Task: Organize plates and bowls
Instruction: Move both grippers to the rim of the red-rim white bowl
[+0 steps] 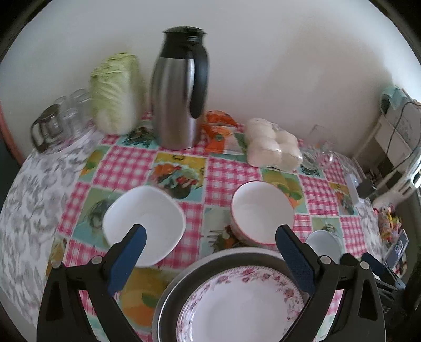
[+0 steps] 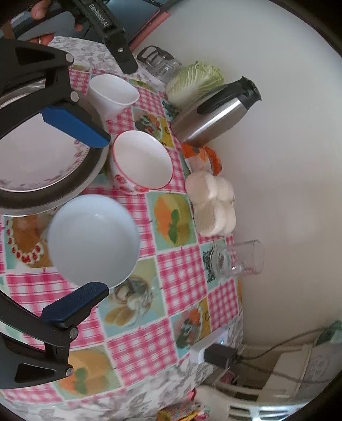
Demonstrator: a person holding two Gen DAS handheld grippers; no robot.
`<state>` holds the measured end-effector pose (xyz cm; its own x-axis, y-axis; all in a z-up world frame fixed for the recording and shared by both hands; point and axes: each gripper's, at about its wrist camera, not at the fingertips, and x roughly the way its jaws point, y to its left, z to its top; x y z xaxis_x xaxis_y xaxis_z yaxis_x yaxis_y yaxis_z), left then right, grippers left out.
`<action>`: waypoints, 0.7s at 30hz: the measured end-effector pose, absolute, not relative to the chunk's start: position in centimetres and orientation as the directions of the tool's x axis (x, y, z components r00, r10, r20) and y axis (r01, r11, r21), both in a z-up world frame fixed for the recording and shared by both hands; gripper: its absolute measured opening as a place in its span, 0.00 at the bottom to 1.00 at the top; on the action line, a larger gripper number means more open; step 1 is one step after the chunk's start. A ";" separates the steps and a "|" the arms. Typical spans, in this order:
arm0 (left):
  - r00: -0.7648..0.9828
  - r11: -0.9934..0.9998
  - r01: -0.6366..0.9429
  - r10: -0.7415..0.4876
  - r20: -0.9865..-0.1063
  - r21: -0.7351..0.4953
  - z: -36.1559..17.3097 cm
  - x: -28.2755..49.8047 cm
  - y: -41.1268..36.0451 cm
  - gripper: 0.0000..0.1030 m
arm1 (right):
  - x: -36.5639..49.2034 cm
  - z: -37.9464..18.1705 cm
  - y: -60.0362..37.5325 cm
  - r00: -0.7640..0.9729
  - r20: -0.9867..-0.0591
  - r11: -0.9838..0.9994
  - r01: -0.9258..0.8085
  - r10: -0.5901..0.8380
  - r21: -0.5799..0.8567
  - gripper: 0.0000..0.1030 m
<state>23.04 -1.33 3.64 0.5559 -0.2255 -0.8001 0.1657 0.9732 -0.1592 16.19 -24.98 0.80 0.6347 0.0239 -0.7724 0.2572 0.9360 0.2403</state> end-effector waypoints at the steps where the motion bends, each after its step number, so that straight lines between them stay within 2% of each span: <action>1: 0.545 0.970 0.175 -0.237 -0.804 -0.167 3.7 23.7 -1.4 0.96 | 16.9 0.9 -24.9 0.628 -0.778 0.939 0.250 0.028 0.236 1.00; 5: 0.499 0.970 0.175 -0.234 -0.834 -0.168 3.6 26.3 -1.8 0.96 | 19.1 0.9 -25.0 0.615 -0.786 0.938 0.233 0.062 0.257 1.00; 9: 0.495 0.974 0.198 -0.196 -0.847 -0.110 3.4 28.3 -2.8 0.96 | 21.7 0.9 -24.6 0.610 -0.786 0.941 0.199 0.100 0.274 1.00; 16: 0.437 0.979 0.161 -0.182 -0.881 -0.122 1.1 31.0 -3.6 0.96 | 25.5 -1.2 -24.3 0.539 -0.835 0.938 0.221 0.110 0.266 1.00; 17: 0.430 0.979 0.162 -0.182 -0.884 -0.123 0.7 31.1 -3.8 0.96 | 25.9 -1.5 -24.2 0.530 -0.841 0.941 0.219 0.107 0.258 0.98; 21: 0.392 0.976 0.154 -0.206 -0.896 -0.157 -0.6 32.0 -4.5 0.93 | 27.0 -2.6 -23.9 0.496 -0.865 0.952 0.224 0.075 0.210 0.79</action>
